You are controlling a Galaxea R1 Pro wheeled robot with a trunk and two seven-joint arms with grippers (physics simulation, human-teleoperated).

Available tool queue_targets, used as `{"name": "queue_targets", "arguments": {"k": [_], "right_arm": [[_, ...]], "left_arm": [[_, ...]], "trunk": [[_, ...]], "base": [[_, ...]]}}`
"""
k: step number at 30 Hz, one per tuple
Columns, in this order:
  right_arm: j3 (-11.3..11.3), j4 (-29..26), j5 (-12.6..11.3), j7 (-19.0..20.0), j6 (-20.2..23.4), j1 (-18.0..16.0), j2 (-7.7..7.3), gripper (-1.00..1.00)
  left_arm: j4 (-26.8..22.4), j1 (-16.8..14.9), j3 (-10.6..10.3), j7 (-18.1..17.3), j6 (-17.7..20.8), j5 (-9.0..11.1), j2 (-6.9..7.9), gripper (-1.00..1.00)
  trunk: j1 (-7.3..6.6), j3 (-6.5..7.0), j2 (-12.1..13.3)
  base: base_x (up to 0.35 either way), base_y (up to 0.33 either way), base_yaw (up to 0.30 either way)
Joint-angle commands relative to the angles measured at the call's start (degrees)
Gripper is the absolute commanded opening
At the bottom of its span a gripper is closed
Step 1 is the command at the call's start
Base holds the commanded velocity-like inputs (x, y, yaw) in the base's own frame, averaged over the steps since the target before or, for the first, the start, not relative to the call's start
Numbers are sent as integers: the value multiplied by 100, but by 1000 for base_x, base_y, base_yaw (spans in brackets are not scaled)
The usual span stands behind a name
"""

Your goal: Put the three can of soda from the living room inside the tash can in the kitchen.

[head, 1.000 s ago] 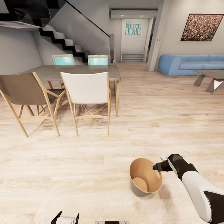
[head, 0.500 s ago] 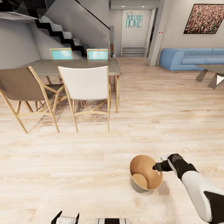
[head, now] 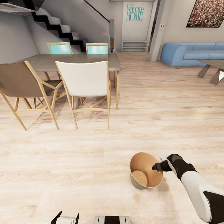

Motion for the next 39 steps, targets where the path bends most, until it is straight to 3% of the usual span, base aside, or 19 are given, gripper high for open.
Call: {"name": "queue_targets", "arguments": {"k": [1, 13, 20, 39], "right_arm": [[0, 0, 0, 0, 0, 1, 0, 100], [0, 0, 0, 0, 0, 2, 10, 100], [0, 0, 0, 0, 0, 3, 10, 100], [1, -8, 0, 6, -2, 3, 10, 100]], "left_arm": [[1, 0, 0, 0, 0, 0, 0, 100], [-1, 0, 0, 1, 0, 1, 0, 100], [1, 0, 0, 1, 0, 1, 0, 100], [-3, 0, 0, 1, 0, 1, 0, 100]], "trunk": [[0, 0, 0], [0, 0, 0], [18, -155, -9], [18, -155, -9]], "base": [[0, 0, 0], [0, 0, 0], [0, 0, 0], [0, 0, 0]]}}
